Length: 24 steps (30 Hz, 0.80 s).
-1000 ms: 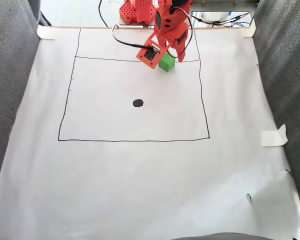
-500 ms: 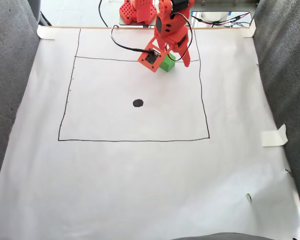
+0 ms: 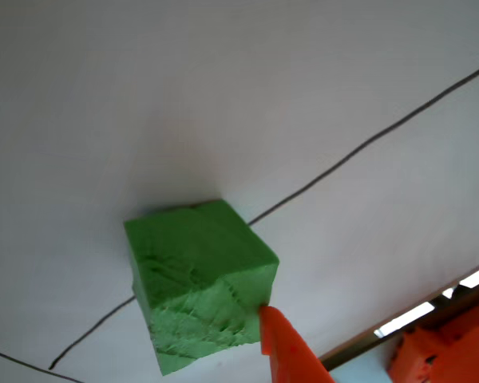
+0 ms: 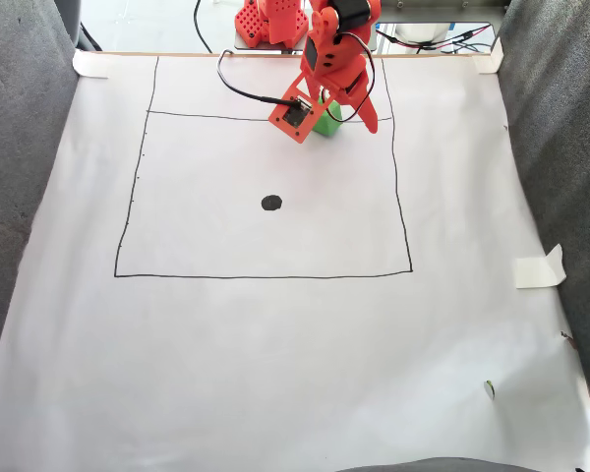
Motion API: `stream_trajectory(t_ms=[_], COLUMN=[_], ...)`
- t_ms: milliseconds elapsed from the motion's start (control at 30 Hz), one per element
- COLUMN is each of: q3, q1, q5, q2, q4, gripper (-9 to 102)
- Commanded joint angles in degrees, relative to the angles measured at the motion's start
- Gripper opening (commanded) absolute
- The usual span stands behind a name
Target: Grasp the colored block, Place it on the black dot, and then return the arm to the default position.
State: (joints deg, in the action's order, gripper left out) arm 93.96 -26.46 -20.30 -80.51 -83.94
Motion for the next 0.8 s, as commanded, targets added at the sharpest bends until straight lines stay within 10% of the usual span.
stream_trajectory(t_ms=[0, 767], q3=[-2.72, -5.10], q1=[0.18, 0.35], q5=[1.67, 3.87], q2=[-2.55, -3.96], q4=[-0.97, -5.19], gripper=[59, 60])
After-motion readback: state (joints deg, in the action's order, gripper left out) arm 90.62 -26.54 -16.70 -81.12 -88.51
